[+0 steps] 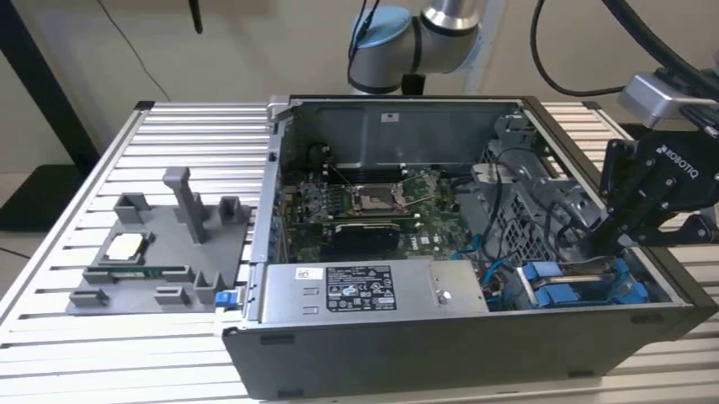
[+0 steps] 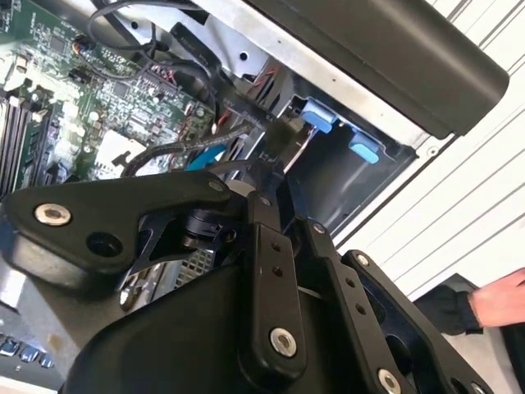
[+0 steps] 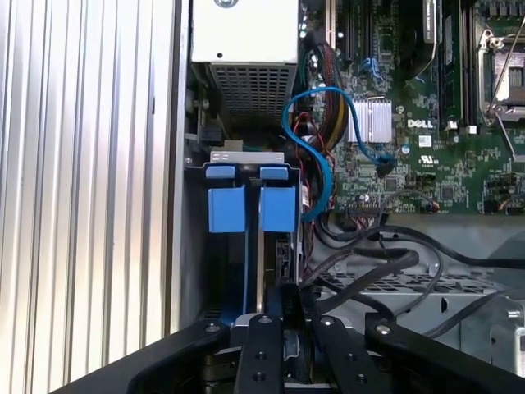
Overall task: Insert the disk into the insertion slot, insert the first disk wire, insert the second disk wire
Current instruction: 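Insert the first disk wire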
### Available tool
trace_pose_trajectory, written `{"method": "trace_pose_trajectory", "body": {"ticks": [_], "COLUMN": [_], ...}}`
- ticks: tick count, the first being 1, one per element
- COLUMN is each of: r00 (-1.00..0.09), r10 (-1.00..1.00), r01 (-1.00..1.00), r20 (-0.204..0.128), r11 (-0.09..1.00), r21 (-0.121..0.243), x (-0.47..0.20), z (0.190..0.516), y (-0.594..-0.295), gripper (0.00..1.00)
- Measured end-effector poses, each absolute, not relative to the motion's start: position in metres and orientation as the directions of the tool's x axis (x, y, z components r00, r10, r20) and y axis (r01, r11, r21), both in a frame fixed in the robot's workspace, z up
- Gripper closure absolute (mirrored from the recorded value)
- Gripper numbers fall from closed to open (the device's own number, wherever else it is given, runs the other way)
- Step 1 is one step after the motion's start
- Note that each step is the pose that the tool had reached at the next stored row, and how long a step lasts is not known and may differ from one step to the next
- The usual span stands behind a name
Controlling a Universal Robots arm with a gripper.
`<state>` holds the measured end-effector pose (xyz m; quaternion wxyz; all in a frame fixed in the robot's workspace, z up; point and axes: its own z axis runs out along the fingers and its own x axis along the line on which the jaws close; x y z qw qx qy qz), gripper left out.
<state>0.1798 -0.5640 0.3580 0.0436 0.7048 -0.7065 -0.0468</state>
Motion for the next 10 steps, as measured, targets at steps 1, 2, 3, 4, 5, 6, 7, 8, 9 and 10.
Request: {"method": "trace_pose_trajectory", "body": {"ticks": [1,2,3,4,5,6,7,8,9,10], "r00": [-0.003,-0.003,-0.003,-0.003,-0.003,-0.003,-0.003,-0.003,-0.003,-0.003], "r10": [-1.0,-1.0,-1.0,-1.0,-1.0,-1.0,-1.0,-1.0,-1.0,-1.0], "r01": [-0.992,-0.992,-0.991,-0.991,-0.991,-0.991,-0.991,-0.991,-0.991,-0.99], "r20": [-0.005,-0.005,-0.005,-0.005,-0.005,-0.006,-0.007,-0.007,-0.008,-0.008], "r11": [0.002,0.002,0.002,0.002,0.002,0.002,0.002,0.002,0.002,0.002], "r21": [0.129,0.13,0.131,0.132,0.133,0.134,0.135,0.136,0.137,0.138], "x": [0.181,0.183,0.184,0.186,0.186,0.187,0.187,0.187,0.187,0.188], "z": [0.356,0.355,0.353,0.352,0.351,0.349,0.348,0.347,0.346,0.345], "y": [-0.564,-0.564,-0.564,-0.564,-0.564,-0.564,-0.564,-0.564,-0.564,-0.564], "gripper": [0.81,0.81,0.81,0.81,0.81,0.81,0.81,0.81,0.81,0.81]}}
